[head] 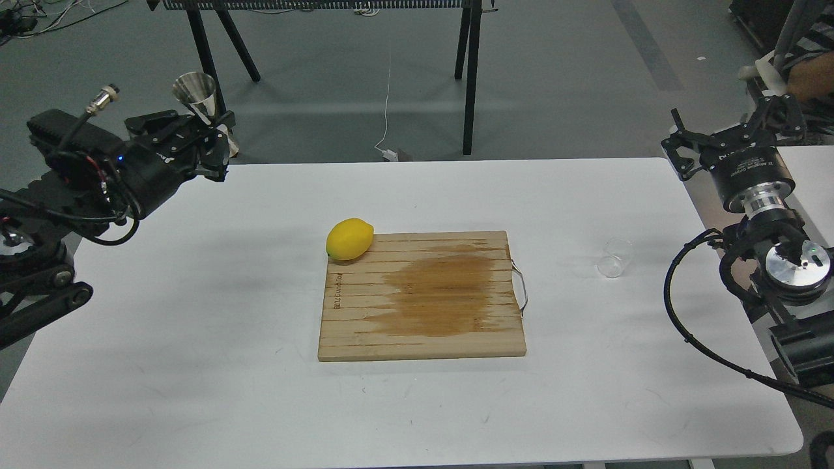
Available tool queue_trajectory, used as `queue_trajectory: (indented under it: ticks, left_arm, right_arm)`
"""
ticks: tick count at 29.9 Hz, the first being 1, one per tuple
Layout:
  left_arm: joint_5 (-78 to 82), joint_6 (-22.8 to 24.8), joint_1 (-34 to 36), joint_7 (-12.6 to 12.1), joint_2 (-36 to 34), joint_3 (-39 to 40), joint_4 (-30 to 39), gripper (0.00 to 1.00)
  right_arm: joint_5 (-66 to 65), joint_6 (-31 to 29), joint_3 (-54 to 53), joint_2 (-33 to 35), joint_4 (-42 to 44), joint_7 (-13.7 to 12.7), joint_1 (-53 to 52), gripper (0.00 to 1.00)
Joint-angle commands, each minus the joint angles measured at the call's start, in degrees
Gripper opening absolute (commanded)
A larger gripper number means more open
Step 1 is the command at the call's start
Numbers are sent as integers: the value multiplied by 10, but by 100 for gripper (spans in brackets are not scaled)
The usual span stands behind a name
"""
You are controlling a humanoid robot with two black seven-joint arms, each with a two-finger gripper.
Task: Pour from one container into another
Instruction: 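Lift the jigger with the left gripper and carry it over the board, then lower the jigger upright onto the cutting board and open the left gripper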
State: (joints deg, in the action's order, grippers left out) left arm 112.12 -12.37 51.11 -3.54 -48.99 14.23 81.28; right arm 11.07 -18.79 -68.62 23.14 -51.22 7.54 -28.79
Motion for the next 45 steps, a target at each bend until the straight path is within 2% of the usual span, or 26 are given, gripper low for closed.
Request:
queue_trajectory:
  ticks: [1, 5, 13, 19, 25, 29, 32, 36, 40, 45]
  left_arm:
    - [21, 63, 33, -9, 50, -2, 13, 2]
    - [55, 128, 42, -10, 119, -1, 14, 2]
    - [101, 167, 34, -18, 267, -5, -43, 2]
    - [126, 170, 12, -6, 346, -6, -95, 3]
    - [129, 167, -12, 32, 434, -5, -171, 3]
    - [129, 155, -24, 37, 490, -6, -226, 3]
    - [129, 150, -24, 37, 490, -6, -272, 3]
    - [129, 101, -24, 52, 490, -5, -354, 3]
    - [129, 90, -25, 58, 490, -9, -369, 3]
    - [129, 61, -33, 78, 490, -10, -375, 3]
  right_arm:
    - [1, -2, -4, 2, 5, -2, 0, 100]
    - [2, 0, -12, 4, 23, -2, 0, 100]
    - [1, -5, -18, 6, 31, 0, 0, 100]
    - [2, -1, -18, 6, 39, -4, -1, 100]
    - [2, 1, -18, 5, 41, -4, -2, 100]
    - [1, 2, -18, 5, 53, -3, -10, 100]
    - [2, 9, -18, 6, 51, -2, -14, 100]
    - [1, 21, -18, 10, 51, -2, -22, 100]
    - [1, 26, -18, 11, 50, 0, -26, 100]
    - [1, 39, -17, 10, 50, 1, -27, 100]
